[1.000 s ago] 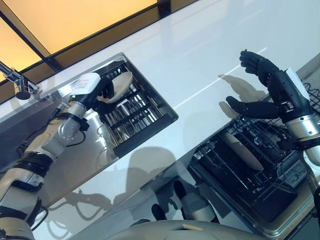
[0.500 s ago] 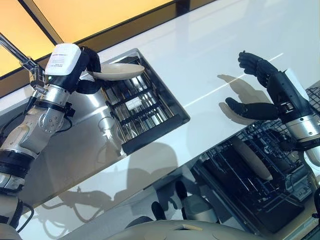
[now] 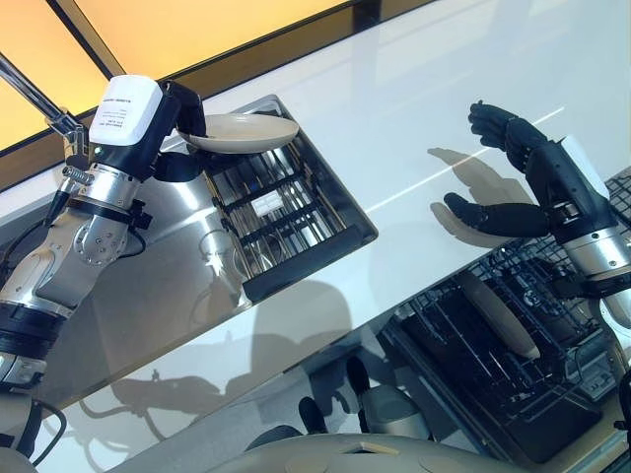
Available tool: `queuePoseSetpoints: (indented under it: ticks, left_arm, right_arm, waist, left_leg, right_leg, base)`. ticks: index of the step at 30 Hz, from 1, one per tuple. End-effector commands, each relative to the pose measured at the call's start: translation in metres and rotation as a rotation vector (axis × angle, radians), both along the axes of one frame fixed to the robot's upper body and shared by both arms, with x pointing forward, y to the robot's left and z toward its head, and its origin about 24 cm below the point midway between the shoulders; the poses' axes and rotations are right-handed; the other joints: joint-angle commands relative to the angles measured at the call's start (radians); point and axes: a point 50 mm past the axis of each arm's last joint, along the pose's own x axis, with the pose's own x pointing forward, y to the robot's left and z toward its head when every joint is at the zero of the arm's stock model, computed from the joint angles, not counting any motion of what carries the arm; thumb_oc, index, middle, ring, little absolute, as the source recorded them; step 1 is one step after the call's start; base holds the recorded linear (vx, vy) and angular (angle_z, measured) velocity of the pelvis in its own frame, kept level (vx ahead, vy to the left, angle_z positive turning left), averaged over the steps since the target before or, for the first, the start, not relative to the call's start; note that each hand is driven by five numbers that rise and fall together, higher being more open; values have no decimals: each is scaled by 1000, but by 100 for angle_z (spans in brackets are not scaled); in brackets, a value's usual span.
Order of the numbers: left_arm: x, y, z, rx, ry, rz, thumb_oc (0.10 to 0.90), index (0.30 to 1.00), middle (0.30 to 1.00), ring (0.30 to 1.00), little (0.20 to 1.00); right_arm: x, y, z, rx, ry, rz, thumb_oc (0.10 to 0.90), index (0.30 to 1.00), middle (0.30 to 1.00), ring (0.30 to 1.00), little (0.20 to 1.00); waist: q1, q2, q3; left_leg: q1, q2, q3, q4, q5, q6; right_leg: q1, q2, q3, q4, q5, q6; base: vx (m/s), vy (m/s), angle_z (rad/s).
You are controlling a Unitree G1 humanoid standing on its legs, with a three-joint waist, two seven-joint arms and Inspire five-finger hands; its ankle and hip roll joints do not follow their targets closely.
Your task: Pick up plates and place into dishwasher.
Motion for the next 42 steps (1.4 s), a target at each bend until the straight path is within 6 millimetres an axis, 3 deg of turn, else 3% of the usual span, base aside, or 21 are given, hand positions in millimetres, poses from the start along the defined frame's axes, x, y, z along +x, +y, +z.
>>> queuePoseSetpoints:
  ticks: [1,8,18,31,33,42]
  left_arm:
    - [-18,10,66,-25,-300,-21,100,300,300,300,200]
    - [-28,-18,79,-71,-299,-168,100,300,300,300,200]
    - [-36,-36,93,-62,-300,-277,100,300,300,300,200]
    - [-31,-69,94,-73,-254,-433,100,300,300,300,200]
    - [-29,-77,95,-81,-243,-467,100,300,300,300,200]
    - [-24,-86,97,-116,-235,-516,100,300,300,300,200]
  right_arm:
    - [-16,14,56,-26,-333,102,800,900,900,900,900]
    - [-14,22,81,-103,-434,91,800,900,900,900,900]
    - [-7,36,97,-169,-465,128,800,900,900,900,900]
    - [15,62,98,-280,-438,172,800,900,900,900,900]
    - [23,72,96,-374,-404,175,800,900,900,900,900]
    - [37,83,98,-467,-391,163,800,900,900,900,900]
  waist:
    - [-1,-36,-151]
    - [21,-47,-157]
    - [40,-50,-160]
    - [56,-55,-164]
    - [58,-59,-166]
    - [63,-64,-164]
  left_leg:
    - [-18,-9,-21,25,-32,-20]
    - [-15,-6,-40,20,-31,-22]
    - [-12,-7,-59,24,-34,-23]
    - [-9,-9,-75,18,-33,-20]
    - [-5,-8,-74,13,-30,-20]
    - [-1,-4,-73,12,-29,-21]
  right_leg:
    - [34,-18,-43,44,-100,115]
    - [42,-12,-46,40,-99,115]
    - [53,-13,-53,37,-101,114]
    - [58,-19,-60,36,-99,117]
    - [61,-20,-61,31,-95,118]
    - [64,-20,-59,29,-90,118]
  base:
    - [0,0,0]
    - [0,0,0]
    - [-9,-1,2]
    - [-6,-2,4]
    - [-8,-18,4]
    - [0,0,0]
